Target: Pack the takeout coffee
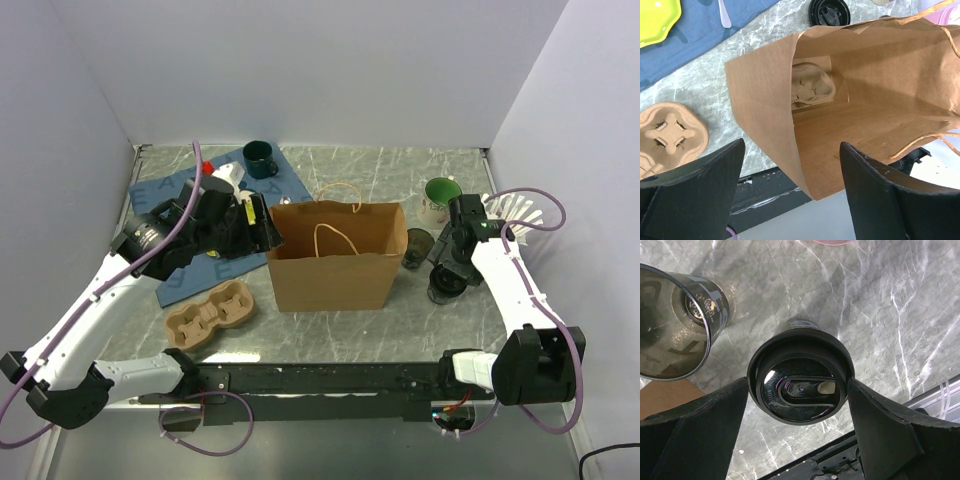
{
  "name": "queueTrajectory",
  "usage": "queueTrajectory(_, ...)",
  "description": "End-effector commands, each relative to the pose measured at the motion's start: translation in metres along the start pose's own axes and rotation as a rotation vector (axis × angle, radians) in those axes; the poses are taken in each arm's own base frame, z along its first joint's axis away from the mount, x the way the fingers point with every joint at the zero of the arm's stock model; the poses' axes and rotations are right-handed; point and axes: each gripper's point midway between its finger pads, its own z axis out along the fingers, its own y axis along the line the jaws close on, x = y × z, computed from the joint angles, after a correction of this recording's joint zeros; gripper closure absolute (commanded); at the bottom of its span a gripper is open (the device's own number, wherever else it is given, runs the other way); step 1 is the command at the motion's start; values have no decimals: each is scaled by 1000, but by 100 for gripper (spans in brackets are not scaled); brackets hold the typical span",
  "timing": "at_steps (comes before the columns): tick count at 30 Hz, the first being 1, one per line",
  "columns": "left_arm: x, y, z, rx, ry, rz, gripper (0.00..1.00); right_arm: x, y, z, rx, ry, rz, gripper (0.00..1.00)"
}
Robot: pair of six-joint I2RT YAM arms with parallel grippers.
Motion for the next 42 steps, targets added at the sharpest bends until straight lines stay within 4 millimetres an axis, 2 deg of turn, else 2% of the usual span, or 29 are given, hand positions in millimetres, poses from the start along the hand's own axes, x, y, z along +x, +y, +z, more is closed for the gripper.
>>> queueTrajectory(1, -5, -8, -6, 48, -32, -25, 18, 5, -6, 4, 26, 11, 16, 14)
queueTrajectory(15, -1, -5, -3, 42, -22, -40, 17, 11, -10, 5, 17, 6, -17, 17)
queueTrajectory(19, -1, -5, -4, 50, -33, -47, 17, 11, -9, 3, -1, 5, -34, 23)
queueTrajectory(25, -1, -3, -4, 39, -35, -49, 17, 15, -9, -2, -5, 37, -59, 17)
queueTrajectory(36, -2, -4, -4, 45, -41, -54, 17, 20, -9, -4, -26, 57, -90, 18)
queueTrajectory(42, -2, -4, -4, 38, -38, -50, 17, 14, -12, -9, -15, 41, -111, 13)
